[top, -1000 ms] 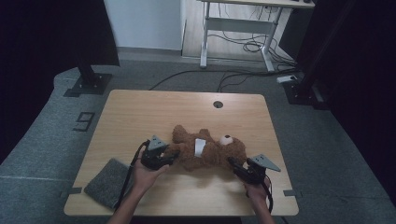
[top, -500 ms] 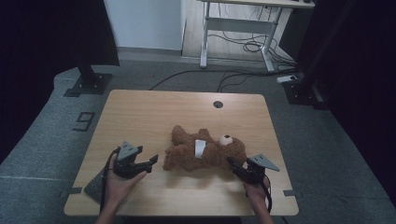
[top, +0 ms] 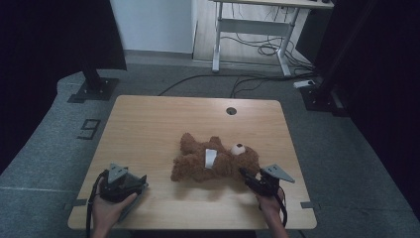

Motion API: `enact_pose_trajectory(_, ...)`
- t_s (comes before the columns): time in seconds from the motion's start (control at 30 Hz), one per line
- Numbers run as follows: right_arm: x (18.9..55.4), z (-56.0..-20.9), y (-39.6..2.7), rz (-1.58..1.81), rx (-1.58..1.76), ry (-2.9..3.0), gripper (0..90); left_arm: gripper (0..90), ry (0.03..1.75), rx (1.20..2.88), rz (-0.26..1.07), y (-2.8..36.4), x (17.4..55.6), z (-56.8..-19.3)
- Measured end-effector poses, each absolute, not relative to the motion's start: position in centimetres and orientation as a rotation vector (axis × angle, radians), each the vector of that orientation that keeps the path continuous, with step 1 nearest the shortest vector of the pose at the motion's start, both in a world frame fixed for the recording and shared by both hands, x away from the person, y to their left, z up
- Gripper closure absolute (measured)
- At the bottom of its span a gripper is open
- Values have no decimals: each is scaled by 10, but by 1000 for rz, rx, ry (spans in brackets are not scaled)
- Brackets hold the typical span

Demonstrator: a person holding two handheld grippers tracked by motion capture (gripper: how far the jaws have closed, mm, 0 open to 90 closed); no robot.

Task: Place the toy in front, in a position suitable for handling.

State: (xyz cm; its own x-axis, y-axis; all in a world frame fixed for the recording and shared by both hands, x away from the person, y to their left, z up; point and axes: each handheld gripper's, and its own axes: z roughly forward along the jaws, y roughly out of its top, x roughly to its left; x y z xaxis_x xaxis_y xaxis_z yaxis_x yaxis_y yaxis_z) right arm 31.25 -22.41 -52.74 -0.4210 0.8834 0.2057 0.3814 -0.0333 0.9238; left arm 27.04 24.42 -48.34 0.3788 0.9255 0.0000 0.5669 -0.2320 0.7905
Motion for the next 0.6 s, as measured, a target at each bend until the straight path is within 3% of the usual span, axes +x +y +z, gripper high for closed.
enact_pose_trajectory(0.27, 313, -528, -223, 1461, 1323, 1793, 459, 221, 1344, 1951, 641, 257, 267, -501)
enact_pose_trajectory(0.6, 312, -529, -224, 1469, 1330, 1787, 456, 202, 1332, 2013, 536, 254, 267, -515)
